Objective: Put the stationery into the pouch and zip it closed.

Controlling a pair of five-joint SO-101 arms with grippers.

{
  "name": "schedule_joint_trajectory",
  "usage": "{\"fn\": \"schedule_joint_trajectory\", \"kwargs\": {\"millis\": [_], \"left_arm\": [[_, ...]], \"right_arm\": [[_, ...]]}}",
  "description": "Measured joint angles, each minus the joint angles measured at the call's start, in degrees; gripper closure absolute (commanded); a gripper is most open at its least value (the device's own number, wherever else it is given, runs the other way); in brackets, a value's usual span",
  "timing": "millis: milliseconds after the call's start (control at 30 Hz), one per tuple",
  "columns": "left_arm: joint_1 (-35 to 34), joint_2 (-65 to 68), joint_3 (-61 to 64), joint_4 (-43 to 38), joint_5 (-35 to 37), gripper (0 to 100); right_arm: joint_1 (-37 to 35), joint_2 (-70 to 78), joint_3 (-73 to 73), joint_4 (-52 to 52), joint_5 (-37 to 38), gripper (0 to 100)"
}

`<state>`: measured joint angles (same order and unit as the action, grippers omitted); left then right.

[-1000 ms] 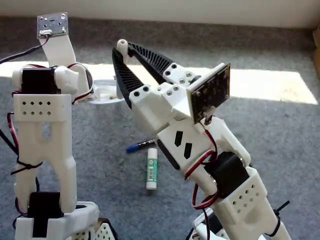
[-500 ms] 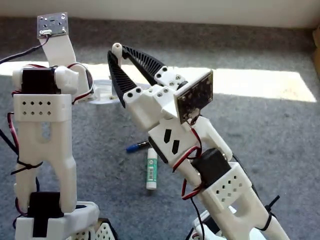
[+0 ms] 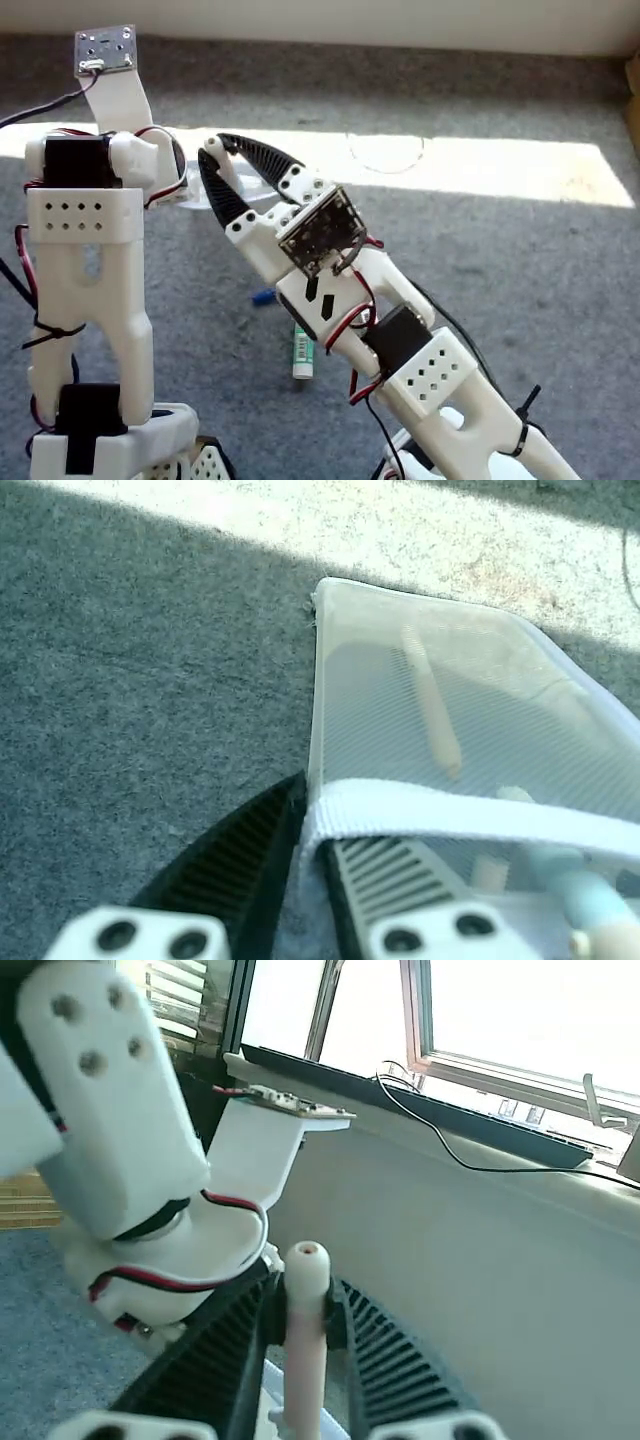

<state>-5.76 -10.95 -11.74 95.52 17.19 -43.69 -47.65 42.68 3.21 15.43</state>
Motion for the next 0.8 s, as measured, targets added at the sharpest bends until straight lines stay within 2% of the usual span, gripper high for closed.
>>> {"fn": "schedule_joint_trajectory", "kwargs": {"millis": [267,500,667,800], "left_arm": [[0.00,0.00,0.00,0.00,0.00,99],[0.00,0.00,0.00,0.00,0.00,99],[0.00,0.00,0.00,0.00,0.00,99],[0.00,0.00,0.00,0.00,0.00,99]], "right_arm": [[-1.85,0.00,0.53,0.09,2.81,98.6],[-1.85,0.00,0.53,8.09,3.08,98.2],[-2.02,0.00,0.53,8.53,3.08,89.5],[-2.02,0.00,0.53,8.53,3.08,88.5]]}}
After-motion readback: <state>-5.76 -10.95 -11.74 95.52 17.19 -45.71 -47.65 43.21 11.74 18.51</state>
